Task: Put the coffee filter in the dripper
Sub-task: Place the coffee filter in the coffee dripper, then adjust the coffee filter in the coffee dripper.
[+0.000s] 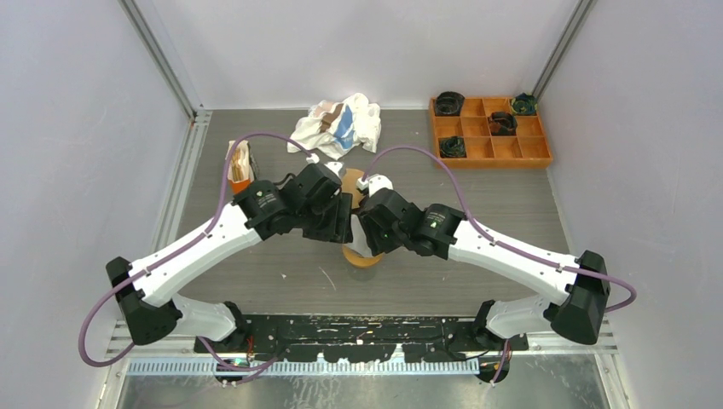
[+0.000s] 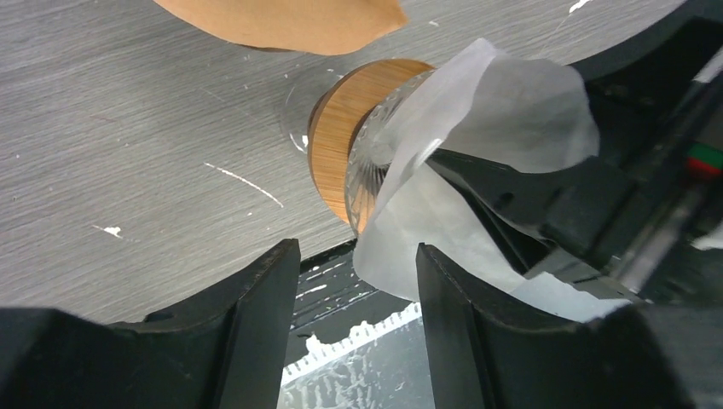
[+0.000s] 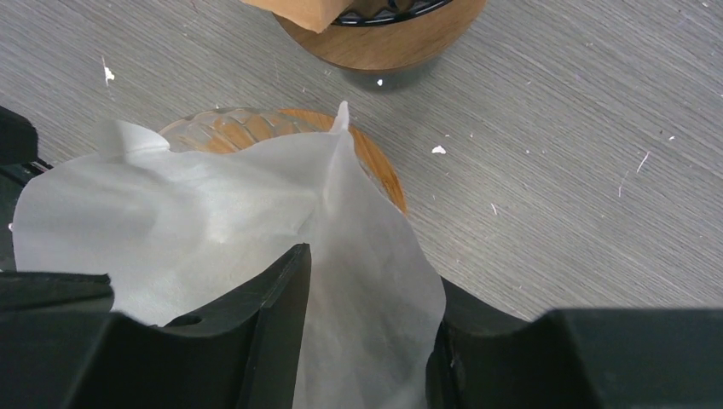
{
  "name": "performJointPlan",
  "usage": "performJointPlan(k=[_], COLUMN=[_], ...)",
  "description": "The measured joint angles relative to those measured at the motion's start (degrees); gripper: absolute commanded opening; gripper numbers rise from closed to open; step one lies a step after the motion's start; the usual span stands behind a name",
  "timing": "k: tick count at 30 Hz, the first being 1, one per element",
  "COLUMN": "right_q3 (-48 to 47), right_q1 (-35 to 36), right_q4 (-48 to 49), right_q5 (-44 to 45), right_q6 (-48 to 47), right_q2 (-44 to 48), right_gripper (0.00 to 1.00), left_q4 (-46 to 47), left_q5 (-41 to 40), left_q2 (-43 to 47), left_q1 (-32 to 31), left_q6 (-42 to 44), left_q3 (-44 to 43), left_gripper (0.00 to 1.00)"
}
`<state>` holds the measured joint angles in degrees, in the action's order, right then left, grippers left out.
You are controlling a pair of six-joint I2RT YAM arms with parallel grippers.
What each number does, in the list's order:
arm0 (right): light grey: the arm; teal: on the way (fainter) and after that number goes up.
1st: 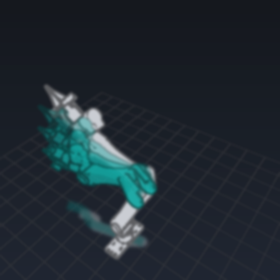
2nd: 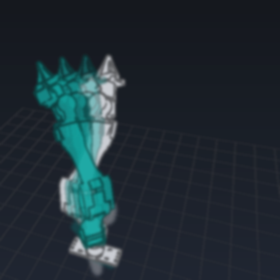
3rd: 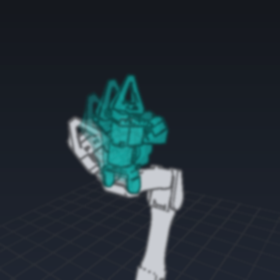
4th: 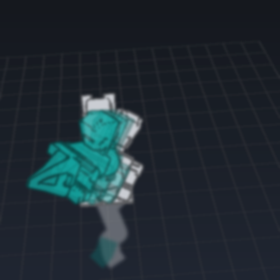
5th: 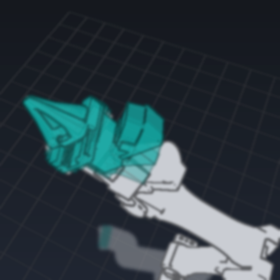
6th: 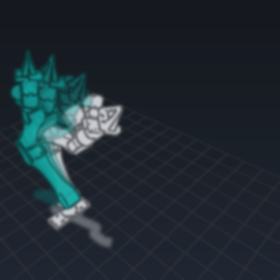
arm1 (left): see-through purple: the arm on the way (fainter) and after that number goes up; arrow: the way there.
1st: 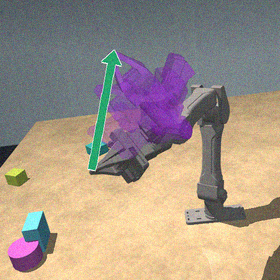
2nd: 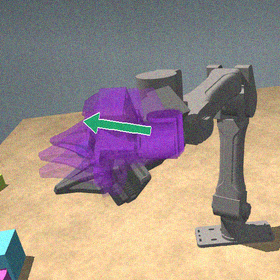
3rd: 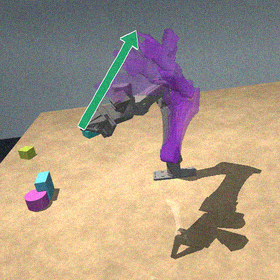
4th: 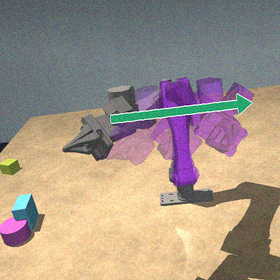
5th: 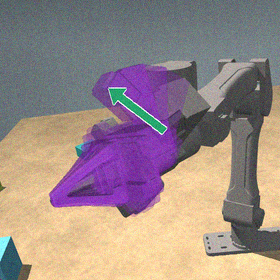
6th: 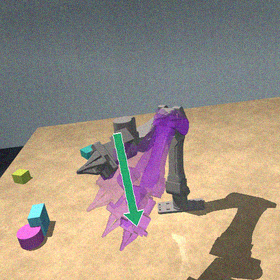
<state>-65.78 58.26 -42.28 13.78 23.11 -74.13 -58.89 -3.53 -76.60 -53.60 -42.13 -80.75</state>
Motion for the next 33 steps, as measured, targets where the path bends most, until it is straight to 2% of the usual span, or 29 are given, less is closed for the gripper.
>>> performJointPlan(k=[12,21,33], right_q3=[0.00,-0.35,-2.08], right_q1=[0.00,0.00,-1.31], right_q4=[0.46,0.00,-1.11], right_q5=[-0.35,0.13,1.79], right_q6=[-0.02,-0.07,-0.35], right_q2=[-0.13,1.55,4.13], right_gripper=[0.51,0.56,0.58], left_q4=[2.84,1.86,-0.20], left_q5=[-1.36,-4.00,-3.89], left_q2=[0.11,-2.82,-5.18], left_q1=[0.11,0.11,0.11], left_q6=[-0.92,-0.81,0.61], left_q3=[0.00,0.44,0.44], left_gripper=[0.57,0.55,0.53])
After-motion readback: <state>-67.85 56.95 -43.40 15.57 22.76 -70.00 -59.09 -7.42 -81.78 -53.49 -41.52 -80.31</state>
